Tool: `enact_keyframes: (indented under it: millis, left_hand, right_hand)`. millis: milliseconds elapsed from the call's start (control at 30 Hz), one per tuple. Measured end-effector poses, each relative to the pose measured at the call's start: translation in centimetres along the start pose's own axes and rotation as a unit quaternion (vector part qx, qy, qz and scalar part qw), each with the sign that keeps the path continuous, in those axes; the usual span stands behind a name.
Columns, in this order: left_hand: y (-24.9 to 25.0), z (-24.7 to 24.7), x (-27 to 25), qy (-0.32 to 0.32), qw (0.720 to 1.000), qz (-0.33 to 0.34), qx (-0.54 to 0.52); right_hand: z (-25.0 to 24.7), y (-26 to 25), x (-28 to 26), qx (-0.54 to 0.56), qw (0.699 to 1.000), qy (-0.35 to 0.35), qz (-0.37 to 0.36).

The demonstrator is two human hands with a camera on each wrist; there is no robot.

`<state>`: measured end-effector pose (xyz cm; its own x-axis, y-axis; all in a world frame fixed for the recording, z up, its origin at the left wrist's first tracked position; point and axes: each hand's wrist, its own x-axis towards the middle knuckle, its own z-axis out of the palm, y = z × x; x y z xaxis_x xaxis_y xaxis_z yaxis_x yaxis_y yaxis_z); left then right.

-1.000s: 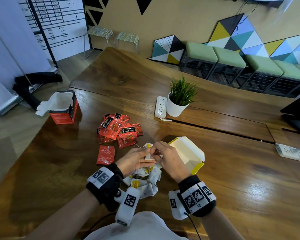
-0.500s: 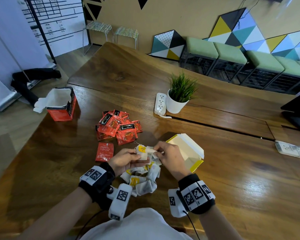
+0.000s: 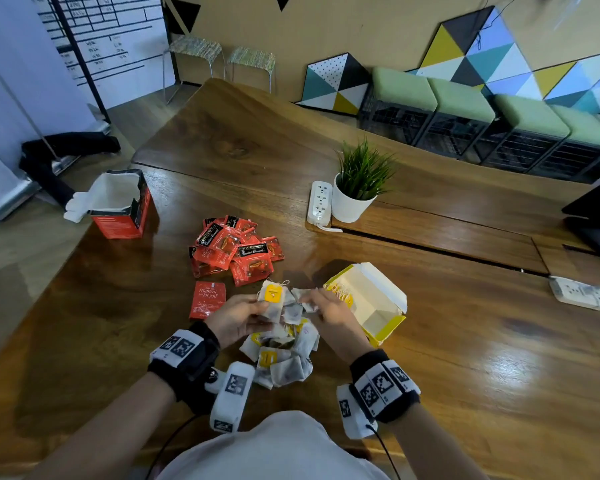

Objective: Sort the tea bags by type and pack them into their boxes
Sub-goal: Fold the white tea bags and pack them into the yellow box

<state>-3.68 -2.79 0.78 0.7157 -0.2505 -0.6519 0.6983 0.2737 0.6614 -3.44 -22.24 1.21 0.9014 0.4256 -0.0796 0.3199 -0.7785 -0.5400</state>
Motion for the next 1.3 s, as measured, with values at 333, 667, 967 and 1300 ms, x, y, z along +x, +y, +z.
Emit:
enact_keyframes:
  millis: [333,667,967,1300]
  left_hand:
    - [-0.6,-1.0,-0.3,-0.011,0.999,0.035,0.034]
    - [-1.0,2.6,0.3,-0.044,0.984,0.088,0.151]
    - [-0.5,1.7,0.2,-0.055,0.996,0.056,0.05]
    - [0.3,1.4,-0.3,-0.095,0.995,0.02,-0.04]
  right_hand:
    - [1.2,1.2,-2.0,-0.007,0.989,-0.079,0.126]
    - [-2.6,-3.4,1.7,0.464,0.851,-0.025,0.244]
    - [-2.0,-4.1,1.8,0.27,0.955,-0.005,0.125]
    - [-0.8,-3.8,1.0,0.006,0.994,0.098,-0.038]
